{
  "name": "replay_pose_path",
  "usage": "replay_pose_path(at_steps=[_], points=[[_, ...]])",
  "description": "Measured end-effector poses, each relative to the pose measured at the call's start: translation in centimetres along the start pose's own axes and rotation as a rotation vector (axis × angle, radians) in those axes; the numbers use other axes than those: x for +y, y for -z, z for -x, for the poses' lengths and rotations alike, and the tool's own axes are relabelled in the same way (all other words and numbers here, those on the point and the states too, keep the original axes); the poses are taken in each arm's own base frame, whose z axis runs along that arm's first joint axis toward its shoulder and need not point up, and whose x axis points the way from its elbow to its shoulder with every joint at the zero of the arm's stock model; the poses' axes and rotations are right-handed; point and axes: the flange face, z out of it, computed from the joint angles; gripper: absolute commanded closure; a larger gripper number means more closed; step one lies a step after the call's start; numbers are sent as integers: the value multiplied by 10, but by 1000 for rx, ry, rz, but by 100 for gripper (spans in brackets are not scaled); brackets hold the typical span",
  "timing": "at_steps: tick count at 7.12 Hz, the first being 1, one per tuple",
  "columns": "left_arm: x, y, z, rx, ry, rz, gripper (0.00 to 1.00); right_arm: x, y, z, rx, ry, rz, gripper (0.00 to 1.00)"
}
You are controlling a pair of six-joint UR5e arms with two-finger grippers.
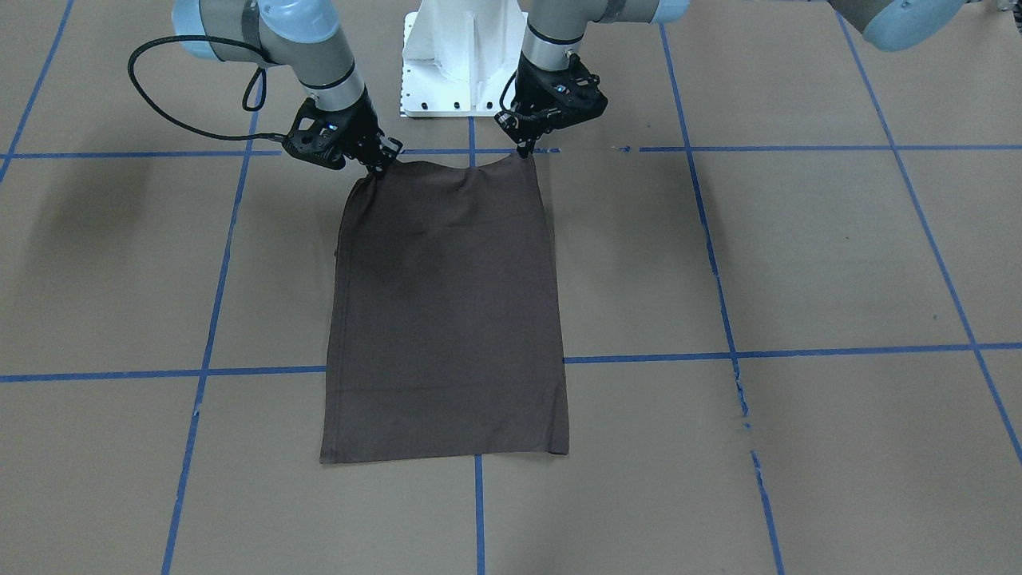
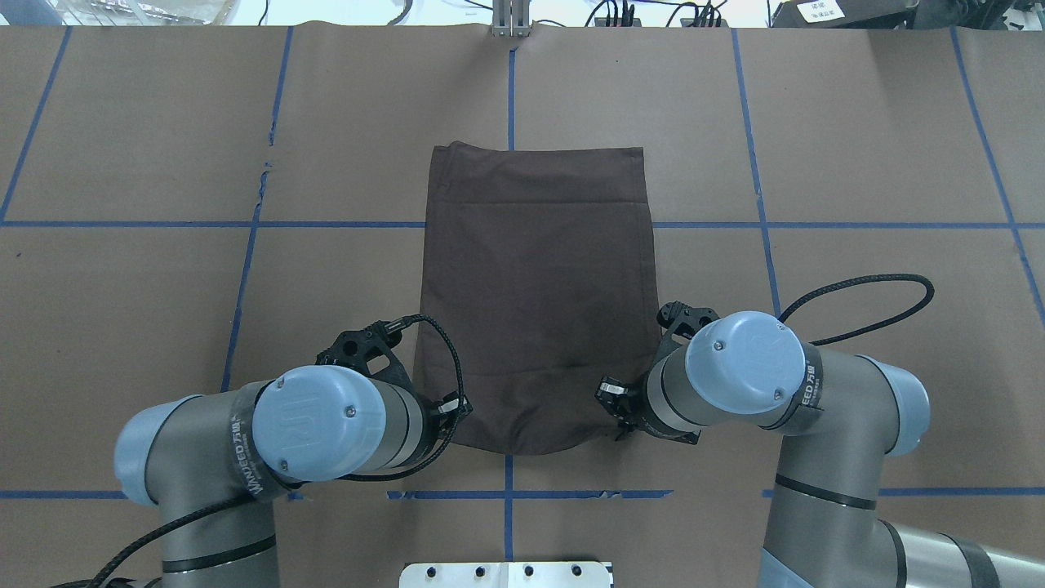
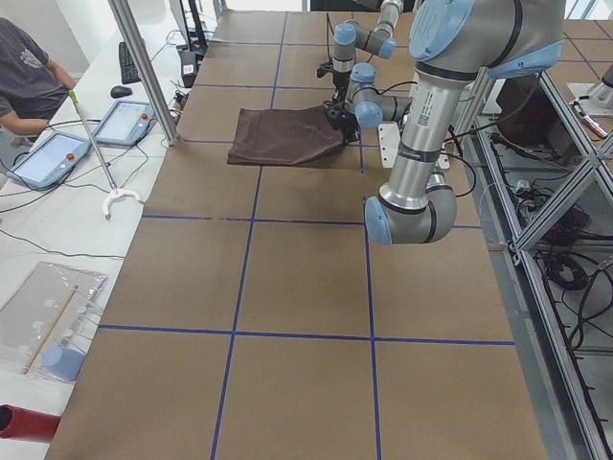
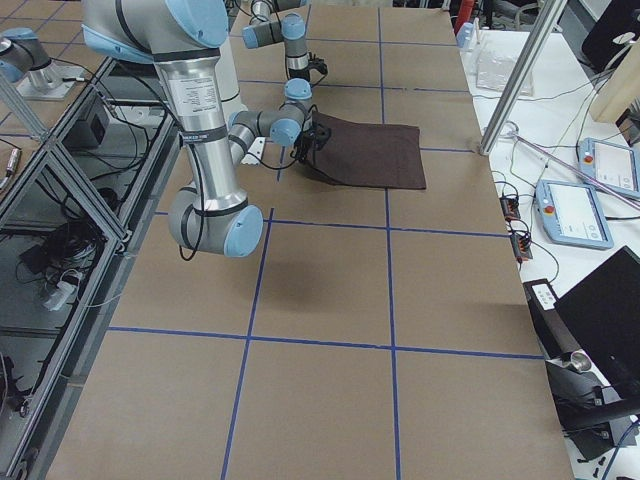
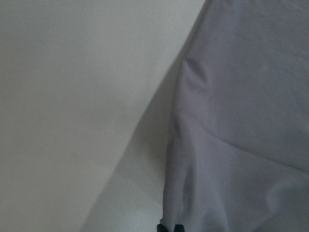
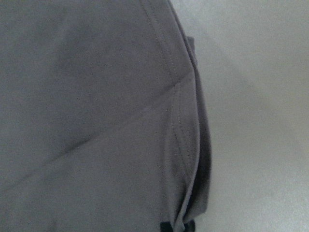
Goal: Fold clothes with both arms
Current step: 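Lift the bottom edge with both grippers and fold it over toward the top edge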
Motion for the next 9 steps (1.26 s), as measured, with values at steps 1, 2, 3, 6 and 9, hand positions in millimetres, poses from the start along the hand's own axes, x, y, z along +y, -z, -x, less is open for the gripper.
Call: replay_pose_path(at_steps=[1, 2, 3, 6, 9], points=[[3, 13, 14, 1, -7, 10, 100, 9, 8, -2, -6, 9, 44, 100], [8, 22, 26, -3, -19, 24, 100, 15, 13, -3, -12, 18, 66, 100], [14, 28, 31, -7, -32, 44, 100, 17, 16, -2, -17, 26, 73, 100], [-8, 43, 8, 52, -96, 37, 100, -34, 33, 12, -53, 26, 0, 100], [-137, 12, -60, 149, -21, -94, 100, -155, 35, 69, -85, -84, -48, 100]])
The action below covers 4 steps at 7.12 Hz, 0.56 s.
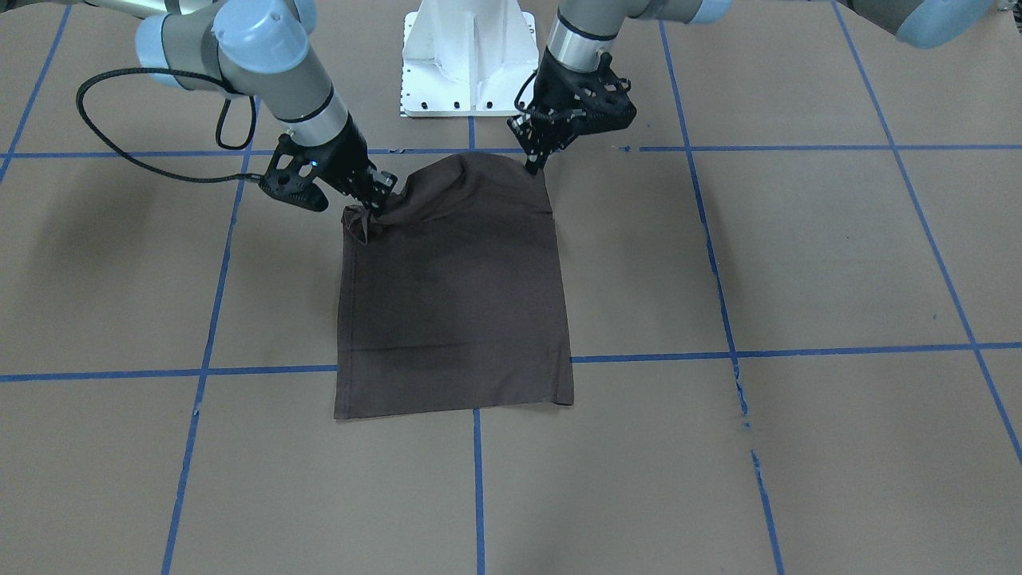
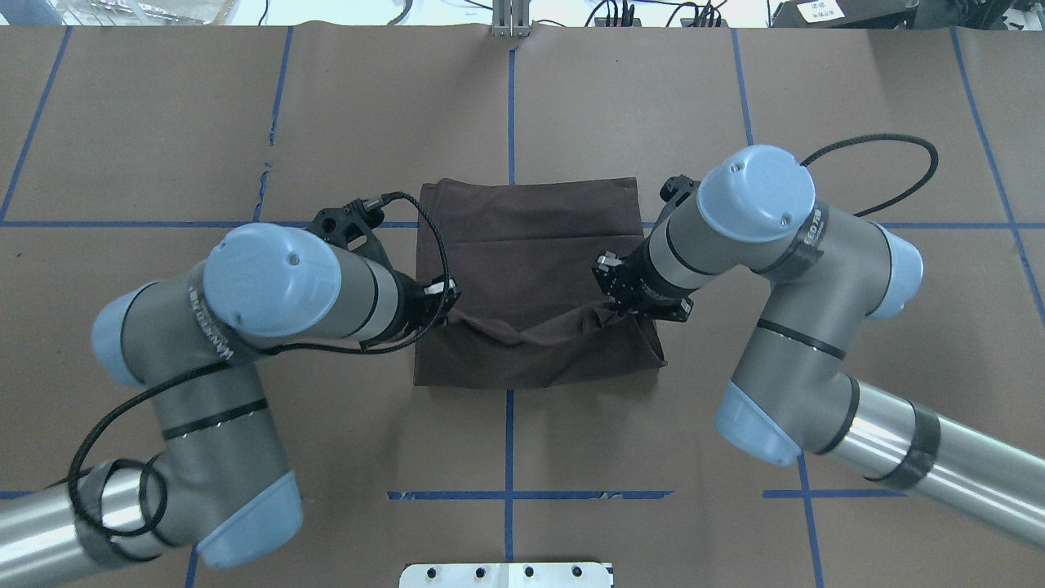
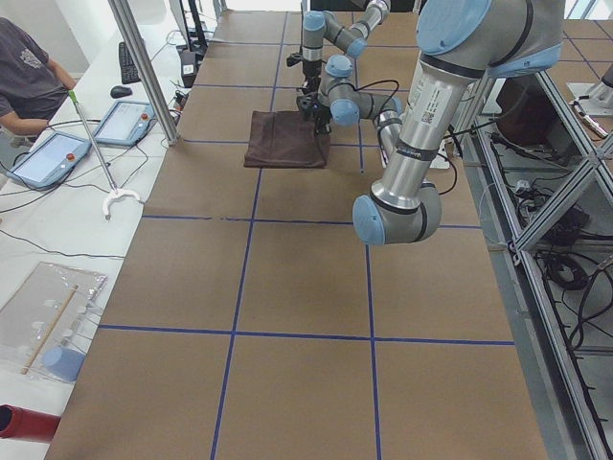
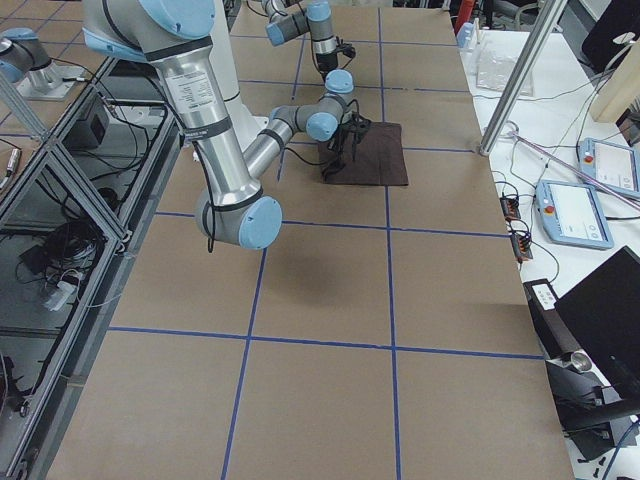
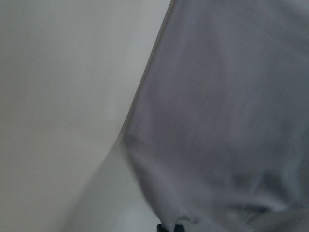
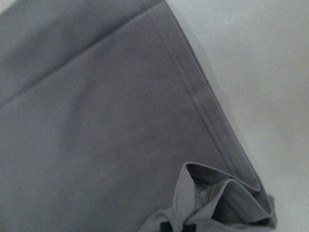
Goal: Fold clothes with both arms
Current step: 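Lift the bottom edge with both grippers and fold it over toward the top edge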
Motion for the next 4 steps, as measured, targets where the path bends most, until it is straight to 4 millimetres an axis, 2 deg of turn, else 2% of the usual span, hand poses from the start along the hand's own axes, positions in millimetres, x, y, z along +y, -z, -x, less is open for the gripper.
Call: replay_pose_path(at_steps=[2, 3, 4], points=[[-91, -34, -18, 8, 8, -81, 99, -94, -20, 30, 21, -86, -16, 100], [-129, -44, -24, 19, 10, -119, 1, -129, -27, 44, 33, -114, -26, 1], [-155, -55, -31, 35, 3, -142, 0, -147, -27, 56, 32, -121, -37, 0]])
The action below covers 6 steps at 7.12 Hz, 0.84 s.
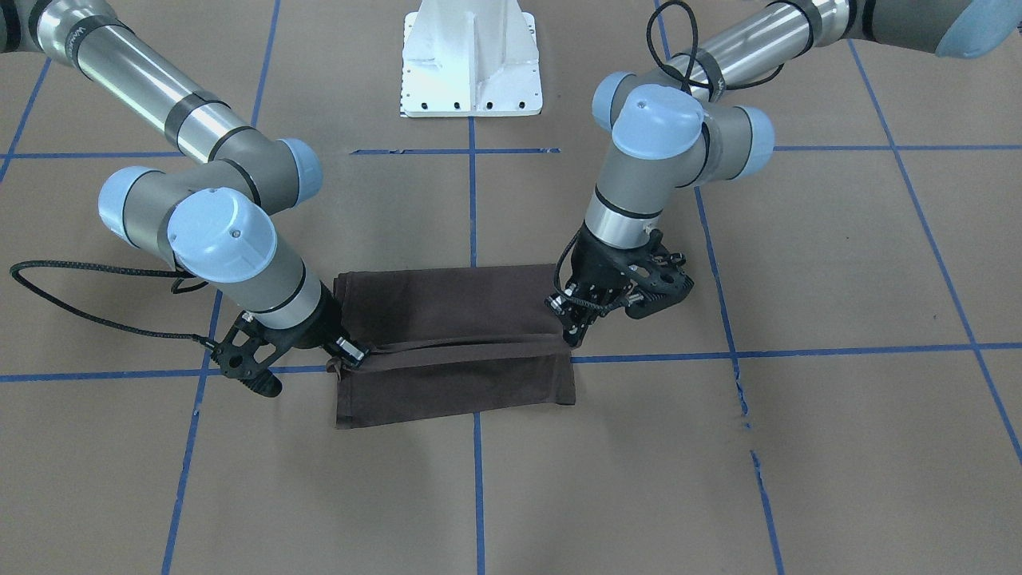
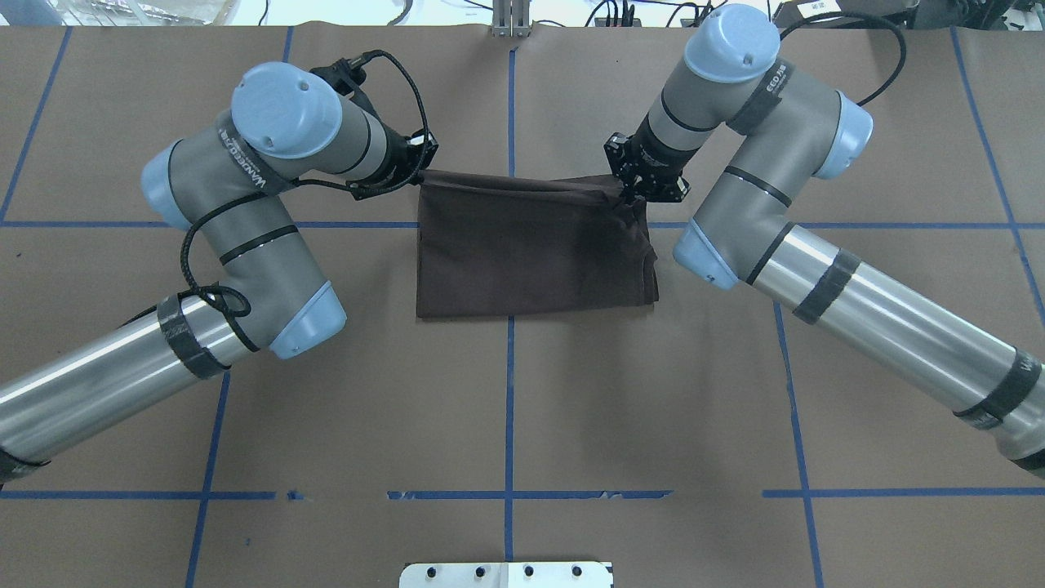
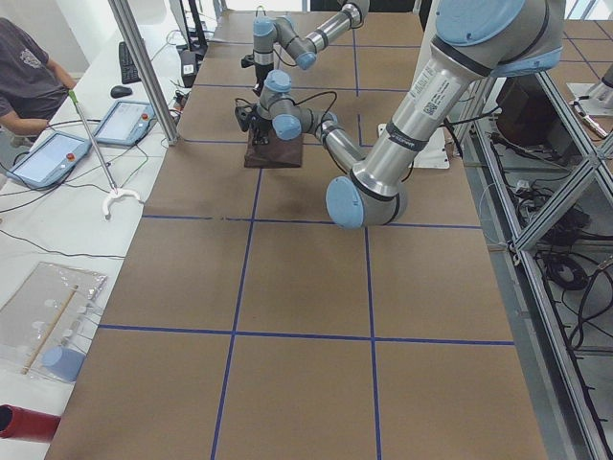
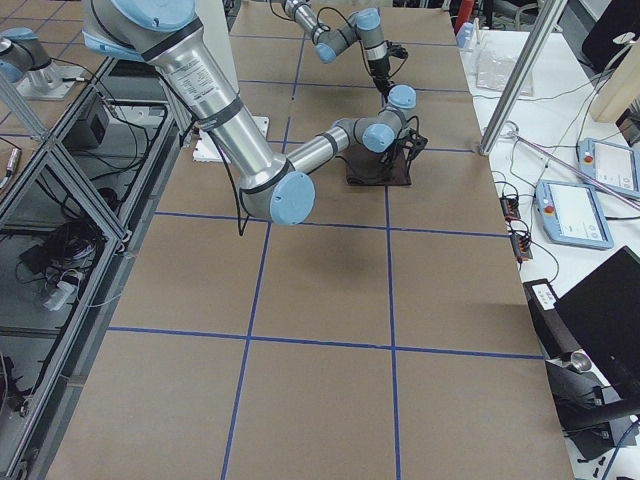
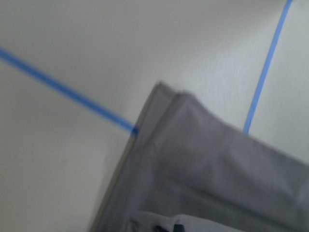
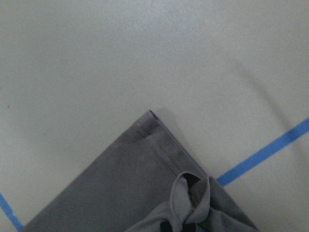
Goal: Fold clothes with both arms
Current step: 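Lift the bottom edge with both grippers and fold it over toward the top edge, then open both grippers and raise both arms away from the folded shirt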
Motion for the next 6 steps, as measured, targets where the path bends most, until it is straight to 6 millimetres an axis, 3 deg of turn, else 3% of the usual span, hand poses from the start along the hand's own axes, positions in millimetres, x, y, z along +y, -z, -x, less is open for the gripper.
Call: replay_pose_path(at_steps=[2, 6], points=[[-15, -14, -2, 37, -49, -13, 0, -11, 7, 14, -12, 27, -16, 0], [-32, -9, 4, 42, -107, 5, 0, -31, 22, 15, -23, 47, -36, 0]])
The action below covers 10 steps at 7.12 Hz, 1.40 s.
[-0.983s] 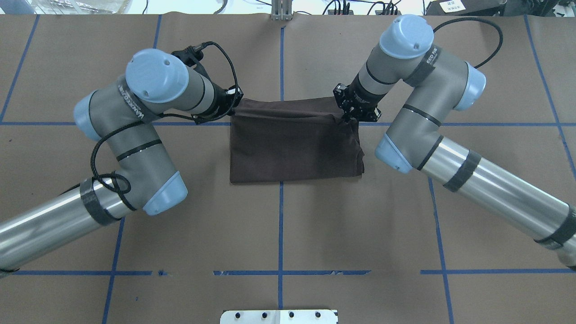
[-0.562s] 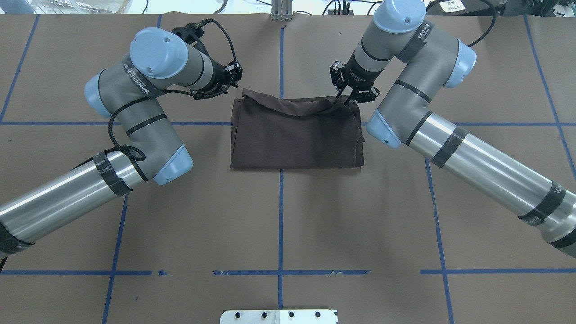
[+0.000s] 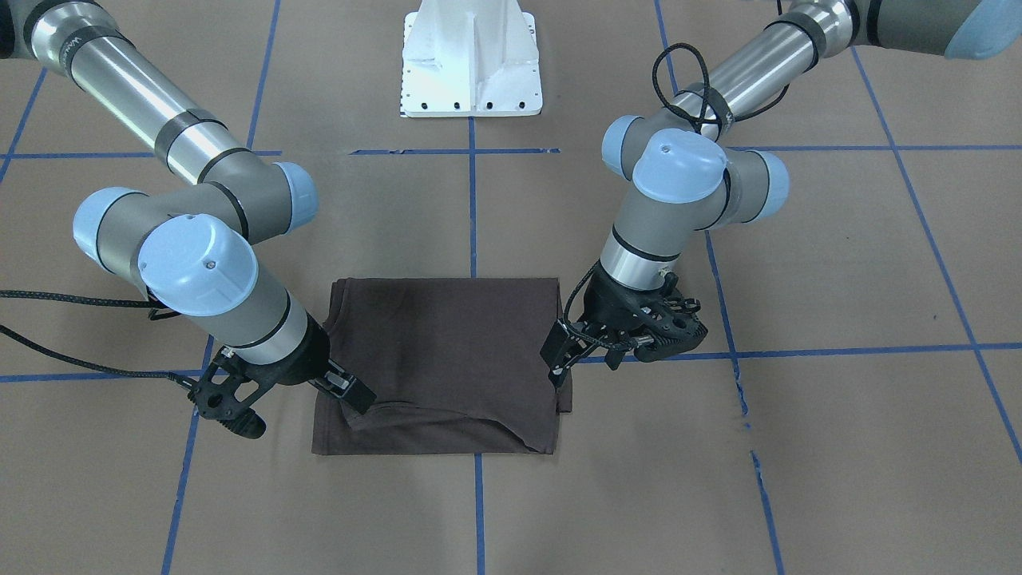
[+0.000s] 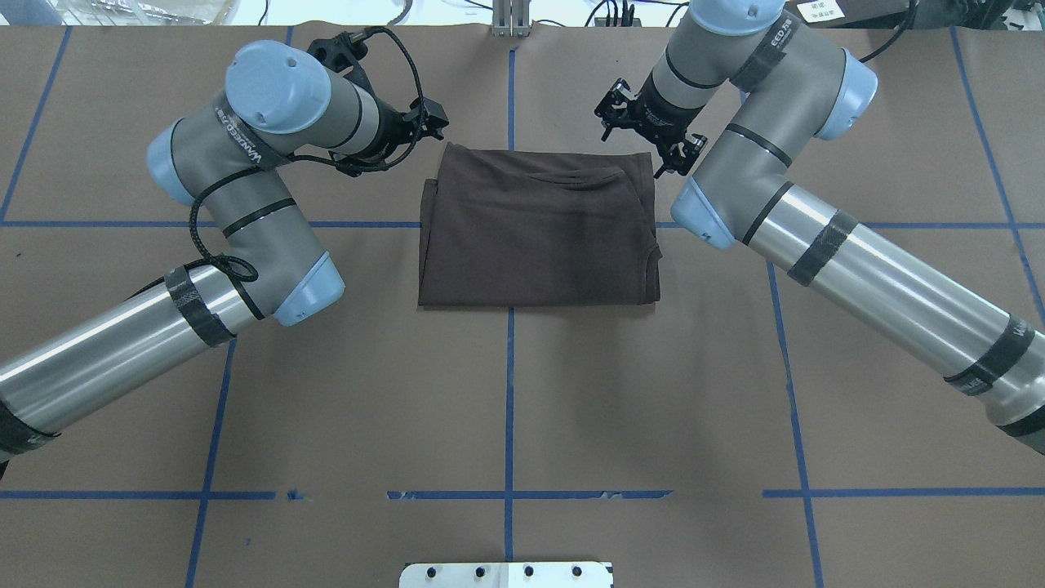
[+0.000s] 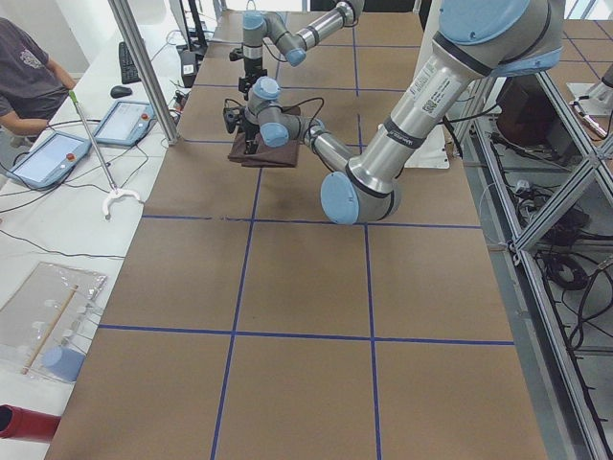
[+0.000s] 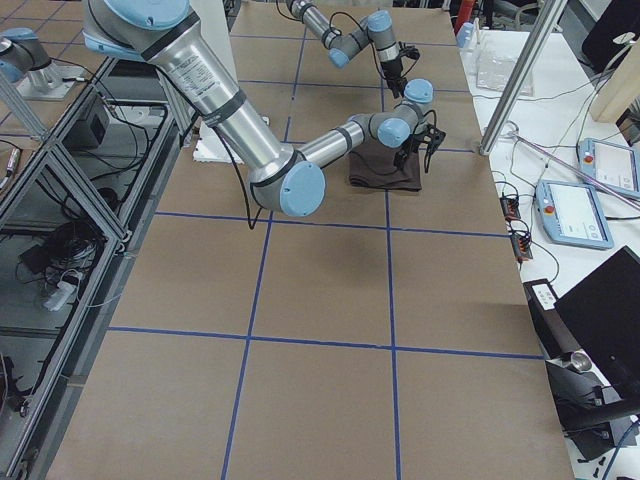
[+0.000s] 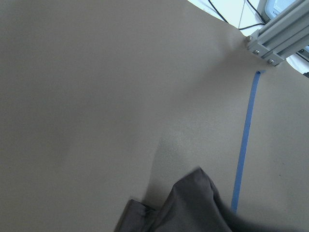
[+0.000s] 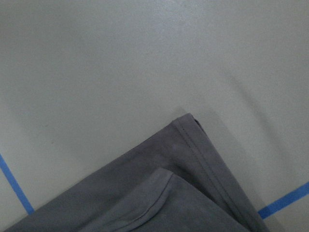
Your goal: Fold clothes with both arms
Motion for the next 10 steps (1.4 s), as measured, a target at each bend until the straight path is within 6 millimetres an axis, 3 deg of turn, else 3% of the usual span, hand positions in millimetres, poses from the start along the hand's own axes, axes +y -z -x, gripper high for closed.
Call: replay_pose_path(at_steps=[2, 3, 4, 6, 7, 8, 10], points=[[-34, 22, 38, -10, -71, 30, 0, -19, 8, -9, 5, 55, -11, 0], [-62, 45, 67, -12, -134, 21, 0, -43, 19, -26, 8, 93, -15, 0], [-97, 76, 112, -22, -230, 15, 0, -82, 36, -64, 13, 156, -22, 0], [-163, 145, 240, -110, -521, -22, 0, -179, 81, -187, 63, 331, -65, 0], [-192, 182, 305, -183, -673, -26, 0, -215, 99, -263, 109, 440, -74, 0], [-217, 219, 363, -255, -804, -1, 0, -237, 117, -347, 145, 530, -65, 0], [-241, 280, 468, -358, -891, 90, 0, -252, 157, -496, 135, 605, -12, 0]])
